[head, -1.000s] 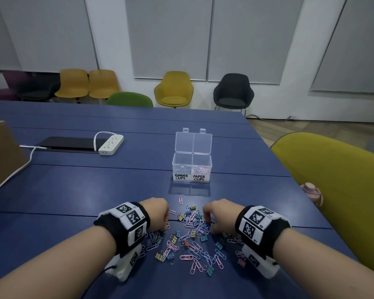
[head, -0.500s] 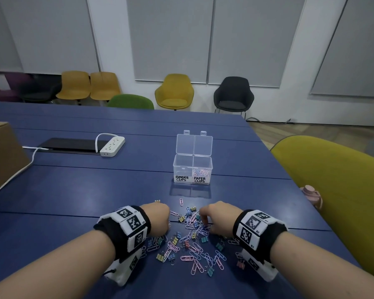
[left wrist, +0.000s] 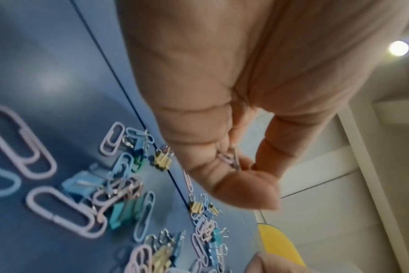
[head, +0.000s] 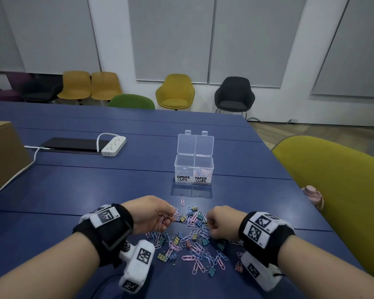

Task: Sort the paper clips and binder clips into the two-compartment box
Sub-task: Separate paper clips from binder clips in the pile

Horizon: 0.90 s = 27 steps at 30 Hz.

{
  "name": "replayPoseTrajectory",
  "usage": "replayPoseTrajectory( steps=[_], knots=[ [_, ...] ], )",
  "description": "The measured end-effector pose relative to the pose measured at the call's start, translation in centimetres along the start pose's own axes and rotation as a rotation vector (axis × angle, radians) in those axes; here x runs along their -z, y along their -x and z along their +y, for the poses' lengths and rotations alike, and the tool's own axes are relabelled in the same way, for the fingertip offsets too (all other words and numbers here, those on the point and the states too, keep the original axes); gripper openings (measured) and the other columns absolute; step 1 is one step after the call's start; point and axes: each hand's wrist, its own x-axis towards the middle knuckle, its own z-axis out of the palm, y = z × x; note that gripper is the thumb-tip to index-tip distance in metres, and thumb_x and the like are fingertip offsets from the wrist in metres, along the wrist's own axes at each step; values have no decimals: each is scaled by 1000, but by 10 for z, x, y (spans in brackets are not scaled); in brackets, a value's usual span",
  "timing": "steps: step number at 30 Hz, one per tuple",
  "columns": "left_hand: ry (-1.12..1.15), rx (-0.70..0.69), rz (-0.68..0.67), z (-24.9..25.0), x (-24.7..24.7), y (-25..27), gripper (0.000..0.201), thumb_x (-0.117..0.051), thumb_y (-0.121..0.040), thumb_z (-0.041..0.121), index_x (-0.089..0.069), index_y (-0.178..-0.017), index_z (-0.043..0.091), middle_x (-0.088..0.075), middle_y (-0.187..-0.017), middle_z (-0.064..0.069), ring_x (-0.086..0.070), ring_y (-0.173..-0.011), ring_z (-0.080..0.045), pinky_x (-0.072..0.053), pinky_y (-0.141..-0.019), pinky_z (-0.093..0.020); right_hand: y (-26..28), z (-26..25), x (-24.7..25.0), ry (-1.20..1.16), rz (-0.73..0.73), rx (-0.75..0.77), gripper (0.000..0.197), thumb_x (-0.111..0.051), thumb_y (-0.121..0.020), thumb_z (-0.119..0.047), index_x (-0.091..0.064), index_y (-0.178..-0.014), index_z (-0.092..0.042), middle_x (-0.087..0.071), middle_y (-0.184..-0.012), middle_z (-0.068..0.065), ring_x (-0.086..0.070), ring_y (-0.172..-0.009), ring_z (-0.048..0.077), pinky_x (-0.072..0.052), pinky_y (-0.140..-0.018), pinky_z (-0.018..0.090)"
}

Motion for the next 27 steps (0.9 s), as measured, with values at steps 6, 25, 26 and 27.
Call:
replayPoseTrajectory(
  steps=[6, 25, 26, 27],
  knots=[
    [249, -27, 12, -2, 8, -8, 6, -56, -90, 0, -59, -87, 6, -59, -66, -4, -52, -48, -7, -49, -45, -16, 10, 23, 6, -787, 112, -39, 18, -64, -82, -7, -53, -71, -16, -54, -63, 3, -40, -44, 9, -35, -43, 21],
    [25, -122, 104, 135, -32, -105, 47, -31, -102, 36, -46, -67, 8, -43, -66, -7, -45, -52, -15, -40, -52, -23, -42, 51, 66, -1336, 217, -248, 28, -31, -94, 0, -47, -73, -9, -28, -52, 0, -23, -44, 11, -19, -40, 16],
    [99, -171, 154, 141, -33, -114, 47, -32, -102, 37, -47, -68, 8, -44, -67, -7, -45, -55, -16, -39, -56, -24, -50, 50, 75, -1325, 292, -227, 29, -28, -93, 4, -48, -75, -9, -28, -53, 1, -24, -43, 11, -20, -40, 16],
    [148, -201, 197, 144, -34, -121, 48, -33, -101, 39, -47, -69, 7, -45, -69, -8, -45, -58, -18, -36, -57, -26, -60, 47, 84, -1312, 372, -206, 31, -25, -92, 6, -47, -76, -8, -28, -54, 3, -24, -43, 12, -20, -41, 16]
  ],
)
